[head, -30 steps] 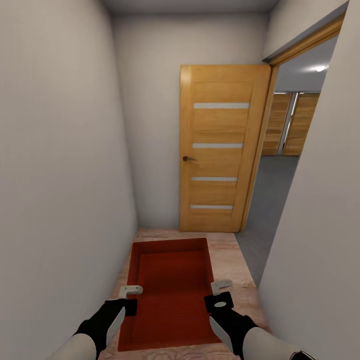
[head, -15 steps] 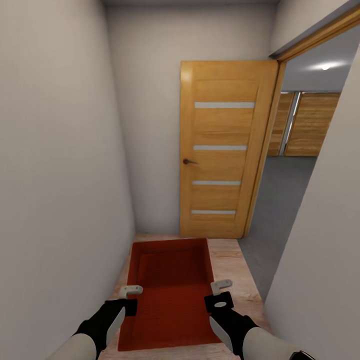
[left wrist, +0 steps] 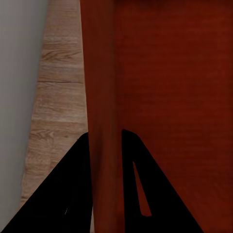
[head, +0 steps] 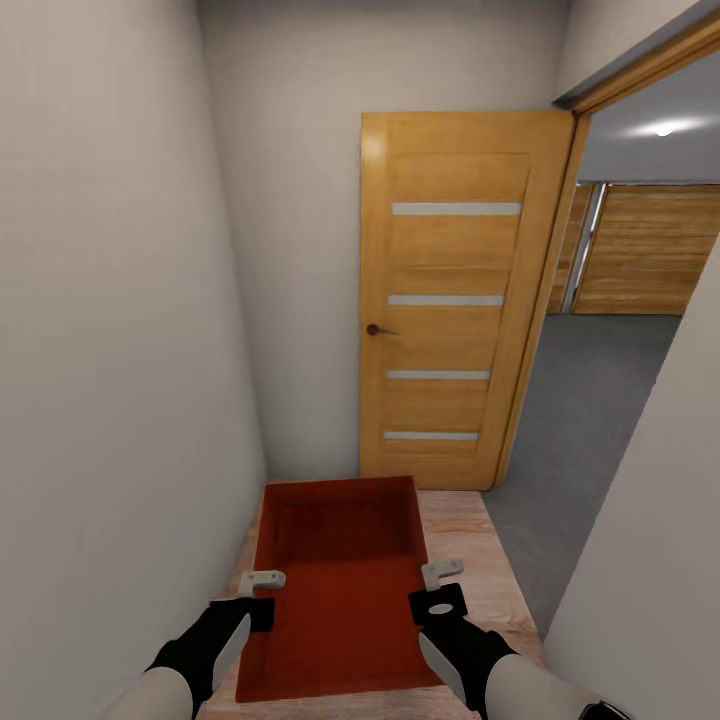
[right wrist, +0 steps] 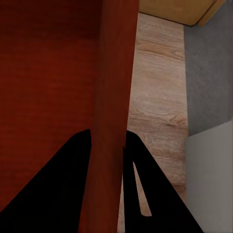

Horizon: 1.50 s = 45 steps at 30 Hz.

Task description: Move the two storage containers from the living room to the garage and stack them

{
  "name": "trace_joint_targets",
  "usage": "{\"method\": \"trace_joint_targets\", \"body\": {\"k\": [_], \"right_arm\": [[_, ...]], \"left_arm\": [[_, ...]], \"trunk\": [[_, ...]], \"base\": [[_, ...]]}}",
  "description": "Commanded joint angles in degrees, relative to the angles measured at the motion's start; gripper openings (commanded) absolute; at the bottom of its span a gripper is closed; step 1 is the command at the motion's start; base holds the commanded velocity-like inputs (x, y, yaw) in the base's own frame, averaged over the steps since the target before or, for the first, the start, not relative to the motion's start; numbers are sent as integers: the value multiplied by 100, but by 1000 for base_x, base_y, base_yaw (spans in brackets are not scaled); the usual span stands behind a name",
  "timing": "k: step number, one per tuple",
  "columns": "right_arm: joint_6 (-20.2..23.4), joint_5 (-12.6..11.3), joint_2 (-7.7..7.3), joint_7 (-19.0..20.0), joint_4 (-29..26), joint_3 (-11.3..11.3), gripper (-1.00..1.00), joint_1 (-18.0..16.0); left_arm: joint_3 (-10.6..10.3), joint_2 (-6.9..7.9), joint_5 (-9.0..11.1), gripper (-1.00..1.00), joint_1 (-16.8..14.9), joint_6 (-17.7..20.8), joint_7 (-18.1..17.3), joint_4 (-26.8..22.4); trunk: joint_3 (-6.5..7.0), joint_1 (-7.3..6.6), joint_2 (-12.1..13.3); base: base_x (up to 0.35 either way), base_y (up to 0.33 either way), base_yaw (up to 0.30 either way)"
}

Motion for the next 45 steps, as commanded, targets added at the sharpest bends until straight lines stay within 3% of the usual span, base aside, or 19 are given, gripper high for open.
{"method": "trace_joint_targets", "body": {"k": [1,45], "right_arm": [[38,-54,11,78,-93,-6,-100,-2],[38,-54,10,78,-92,-12,-100,-2]], "left_arm": [[55,-5,-71,-100,0,37,37,-15],[49,-6,-80,-100,0,28,37,-42]], "trunk": [[-3,5,-5],[-3,5,-5]], "base": [[322,0,0],[304,0,0]]}}
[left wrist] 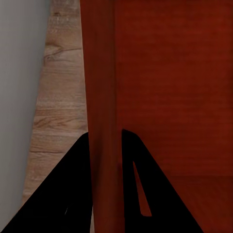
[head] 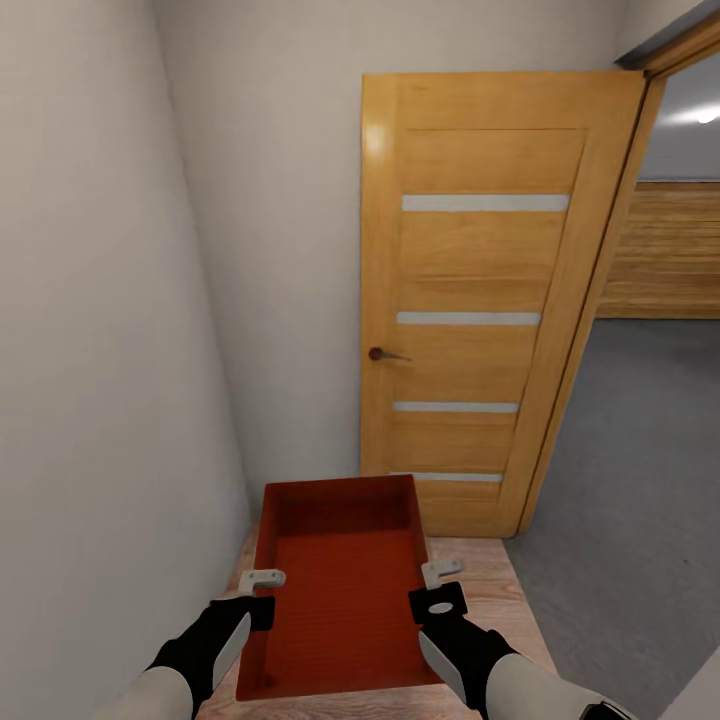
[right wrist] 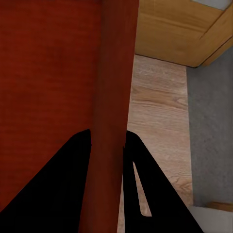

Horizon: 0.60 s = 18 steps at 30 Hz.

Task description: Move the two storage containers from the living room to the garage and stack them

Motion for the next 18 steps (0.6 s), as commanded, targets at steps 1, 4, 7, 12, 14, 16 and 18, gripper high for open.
{"method": "trace_joint_targets", "body": {"k": [1,4,7,12,14,16,18], "right_arm": [[37,-55,24,92,-50,-14,-100,-2],[37,-57,24,92,-51,-13,-100,-2],[37,-56,24,92,-52,-10,-100,-2],[37,-55,24,92,-50,-8,-100,-2],[37,-55,23,92,-50,-8,-100,-2],[37,-55,20,92,-50,-8,-100,-2],[41,-55,16,92,-52,-7,-100,-2]], "left_arm": [[49,-4,-78,-100,1,37,37,-19],[48,-4,-78,-100,0,37,37,-23],[48,-4,-78,-100,0,36,37,-27],[47,-4,-78,-100,0,36,37,-29],[47,-4,-78,-100,1,36,37,-31],[48,-4,-78,-100,0,36,37,-29],[47,-4,-78,-100,0,36,37,-31]], "trunk": [[-3,3,-5],[-3,3,-5],[-3,3,-5],[-3,3,-5],[-3,3,-5],[-3,3,-5],[-3,3,-5]], "base": [[35,0,0],[15,0,0],[3,0,0],[0,0,0],[0,0,0],[0,0,0],[0,0,0]]}}
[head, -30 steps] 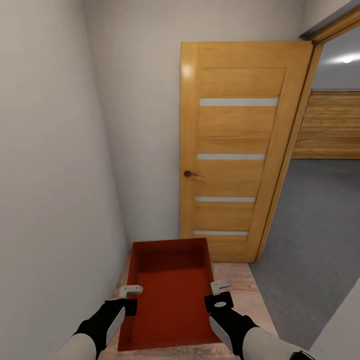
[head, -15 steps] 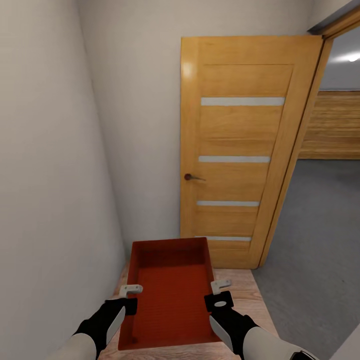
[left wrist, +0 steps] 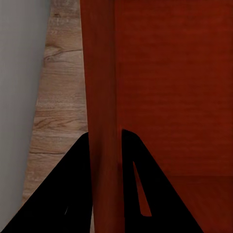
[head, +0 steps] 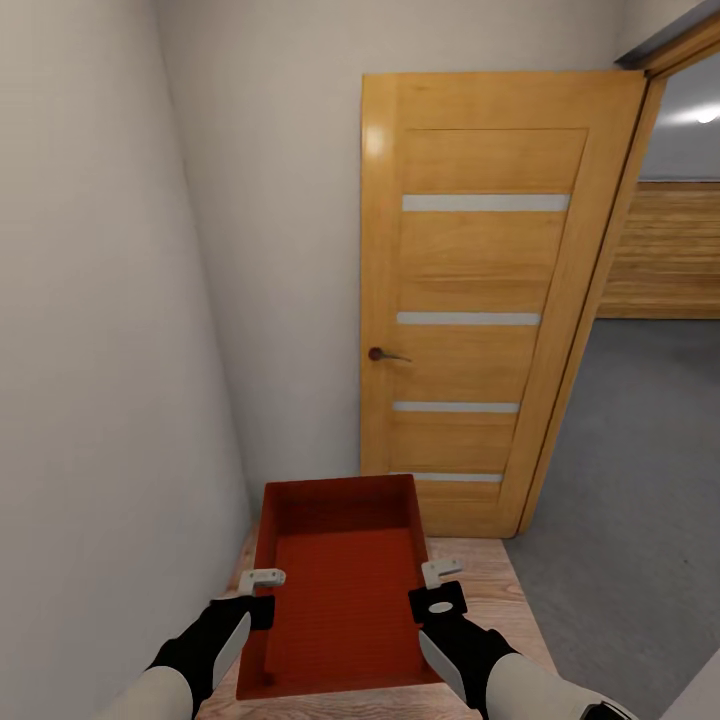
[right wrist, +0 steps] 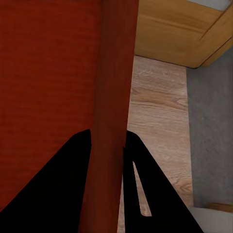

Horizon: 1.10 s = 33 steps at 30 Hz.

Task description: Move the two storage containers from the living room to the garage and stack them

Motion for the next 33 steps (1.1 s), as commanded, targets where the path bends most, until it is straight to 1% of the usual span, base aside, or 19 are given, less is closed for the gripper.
{"method": "trace_joint_targets", "body": {"k": [1,14,19,33], "right_arm": [[37,-50,23,103,-23,-11,-100,-3],[32,-50,32,103,-21,-16,-100,-3],[32,-50,32,101,-19,-19,-100,-3],[32,-50,32,103,-21,-17,-100,-3]], "left_arm": [[48,-4,-78,-100,1,37,37,-17],[48,-4,-78,-100,1,37,37,-14],[48,-4,-78,-100,2,37,37,-16],[41,-6,-86,-100,1,37,37,-29]], "trunk": [[-3,2,-5],[-3,2,-5],[-3,2,-5],[-3,2,-5]], "base": [[0,0,0],[0,0,-13],[0,0,-216],[0,0,-281]]}}
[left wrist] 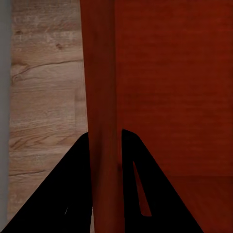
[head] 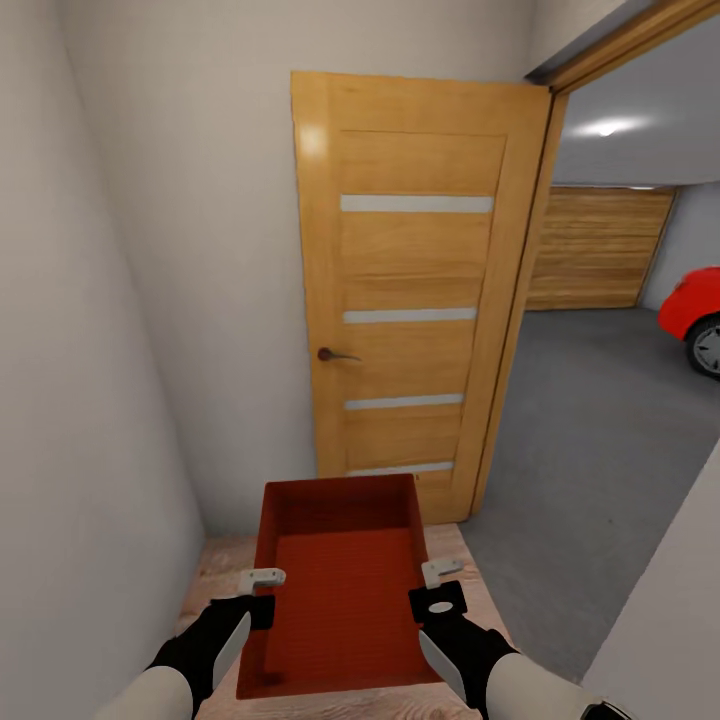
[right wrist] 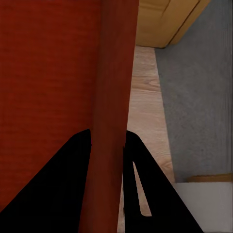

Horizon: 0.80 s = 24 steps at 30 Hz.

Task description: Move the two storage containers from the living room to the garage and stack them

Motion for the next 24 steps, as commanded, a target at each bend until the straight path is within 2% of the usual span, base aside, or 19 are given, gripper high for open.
{"method": "trace_joint_targets", "body": {"k": [1,24], "right_arm": [[35,-72,33,100,-15,1,-100,-4],[35,-72,33,100,-19,3,-100,-4]], "left_arm": [[39,-5,-79,-100,2,39,37,-25],[47,-11,-79,-100,2,39,45,-30]], "trunk": [[-3,2,-5],[-3,2,-5]], "base": [[0,0,-284],[0,0,-280]]}}
